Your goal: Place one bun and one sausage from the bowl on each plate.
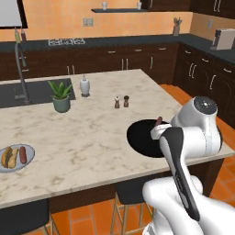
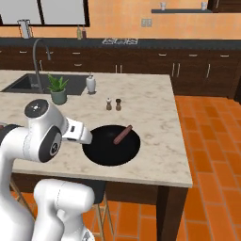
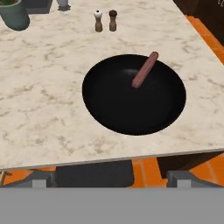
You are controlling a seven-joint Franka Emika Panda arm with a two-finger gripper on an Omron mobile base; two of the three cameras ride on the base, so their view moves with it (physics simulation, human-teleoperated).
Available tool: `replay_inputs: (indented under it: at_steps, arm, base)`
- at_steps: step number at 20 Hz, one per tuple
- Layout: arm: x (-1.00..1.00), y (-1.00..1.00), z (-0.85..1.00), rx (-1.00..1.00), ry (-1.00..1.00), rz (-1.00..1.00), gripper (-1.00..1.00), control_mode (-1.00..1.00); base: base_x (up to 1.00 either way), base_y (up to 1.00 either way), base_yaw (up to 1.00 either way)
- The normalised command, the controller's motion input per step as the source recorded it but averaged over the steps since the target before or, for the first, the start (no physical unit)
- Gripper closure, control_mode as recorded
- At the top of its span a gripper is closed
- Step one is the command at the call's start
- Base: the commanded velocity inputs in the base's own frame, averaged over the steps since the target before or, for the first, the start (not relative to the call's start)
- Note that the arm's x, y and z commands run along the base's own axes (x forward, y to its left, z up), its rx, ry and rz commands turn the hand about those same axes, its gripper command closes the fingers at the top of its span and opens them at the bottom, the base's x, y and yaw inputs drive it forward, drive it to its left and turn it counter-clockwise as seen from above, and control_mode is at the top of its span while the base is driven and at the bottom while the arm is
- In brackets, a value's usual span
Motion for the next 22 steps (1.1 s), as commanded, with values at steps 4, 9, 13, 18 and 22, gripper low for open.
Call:
replay_inputs:
  at_steps: [4, 9, 13, 18, 22]
  arm:
    - [0.00, 0.00, 0.00, 0.00, 0.00, 0.00, -1.00, 1.00]
    - [0.00, 0.00, 0.00, 0.00, 0.00, 0.00, -1.00, 1.00]
    - [0.45, -0.12, 0.02, 0.00, -0.01, -0.13, -1.00, -1.00]
    - [0.80, -0.51, -0.01, 0.04, 0.01, -0.11, -1.00, -1.00]
    - [1.00, -0.36, -0.34, 0.02, 0.06, -0.01, -1.00, -1.00]
  base:
    - [0.09, 0.00, 0.00]
    - [0.06, 0.00, 0.00]
    - [0.00, 0.00, 0.00]
    - [0.00, 0.00, 0.00]
    - [0.00, 0.00, 0.00]
